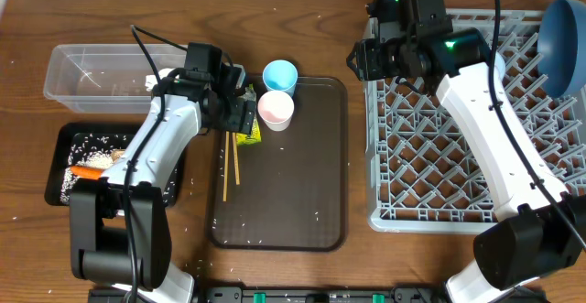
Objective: Sort waste into correct bins and load items into the dishwasher rack
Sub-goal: 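Move the left gripper back to the foil and yellow wrapper, then grasp the foil and yellow wrapper with the left gripper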
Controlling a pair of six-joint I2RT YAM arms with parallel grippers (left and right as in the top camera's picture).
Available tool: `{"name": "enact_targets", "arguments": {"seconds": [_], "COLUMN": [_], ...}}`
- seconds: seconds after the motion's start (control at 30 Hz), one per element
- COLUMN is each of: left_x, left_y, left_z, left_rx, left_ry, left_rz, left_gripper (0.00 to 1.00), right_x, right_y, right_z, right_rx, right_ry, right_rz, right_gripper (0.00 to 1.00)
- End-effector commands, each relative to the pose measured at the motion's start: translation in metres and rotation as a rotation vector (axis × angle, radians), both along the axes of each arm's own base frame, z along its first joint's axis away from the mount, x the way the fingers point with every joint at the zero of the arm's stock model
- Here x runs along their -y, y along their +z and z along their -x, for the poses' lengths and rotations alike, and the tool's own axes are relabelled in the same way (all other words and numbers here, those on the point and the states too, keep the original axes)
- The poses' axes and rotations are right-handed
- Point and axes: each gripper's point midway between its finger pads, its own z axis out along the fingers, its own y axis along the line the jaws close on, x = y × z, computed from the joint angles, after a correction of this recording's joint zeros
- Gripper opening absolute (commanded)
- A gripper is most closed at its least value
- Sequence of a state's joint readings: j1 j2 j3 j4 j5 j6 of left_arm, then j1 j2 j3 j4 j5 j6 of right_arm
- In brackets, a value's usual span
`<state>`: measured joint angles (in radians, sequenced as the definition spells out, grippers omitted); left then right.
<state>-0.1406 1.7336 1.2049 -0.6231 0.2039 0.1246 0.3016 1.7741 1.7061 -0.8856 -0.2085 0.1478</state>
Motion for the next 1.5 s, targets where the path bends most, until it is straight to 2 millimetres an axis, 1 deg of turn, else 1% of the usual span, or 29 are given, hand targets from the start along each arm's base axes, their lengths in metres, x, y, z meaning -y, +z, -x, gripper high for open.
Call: {"name": "enact_targets", "arguments": {"seconds": [0.0,0.3,0.53,0.9,1.0,1.23,1.3,1.47], "left_x": [0.001,0.004,0.012,0.012,0.012,0.012,0.012,0.012], "left_y": [-0.006,-0.006,-0.006,-0.007,-0.014,-0.039,-0.042,-0.042], "left_z": [0.002,0.002,0.004,0.004,0.005,0.005,0.005,0.002], "left_rx": [-0.012,-0.011,-0.006,-0.008,-0.025,-0.075,-0.08,-0.07], "left_ry": [-0.016,-0.024,-0.069,-0.08,-0.087,-0.09,-0.09,-0.091], "left_rz": [-0.001,0.0,-0.009,-0.012,-0.017,-0.024,-0.024,-0.023], "left_gripper": [0.9,0.9,0.9,0.9,0.9,0.9,0.9,0.9], "right_x": [0.003,0.004,0.005,0.005,0.006,0.006,0.006,0.006], "right_y": [-0.002,-0.004,-0.005,-0.007,-0.007,-0.008,-0.008,-0.008], "right_z": [-0.002,0.001,0.003,0.006,0.006,0.007,0.008,0.008], "right_rx": [0.001,-0.012,-0.022,-0.038,-0.038,-0.044,-0.044,-0.045], "right_ry": [0.003,0.004,0.004,0.004,0.004,0.004,0.004,0.004], "right_rz": [0.011,0.015,0.018,0.022,0.023,0.025,0.025,0.025], "right_gripper": [0.53,0.54,0.54,0.54,0.55,0.55,0.55,0.56]}}
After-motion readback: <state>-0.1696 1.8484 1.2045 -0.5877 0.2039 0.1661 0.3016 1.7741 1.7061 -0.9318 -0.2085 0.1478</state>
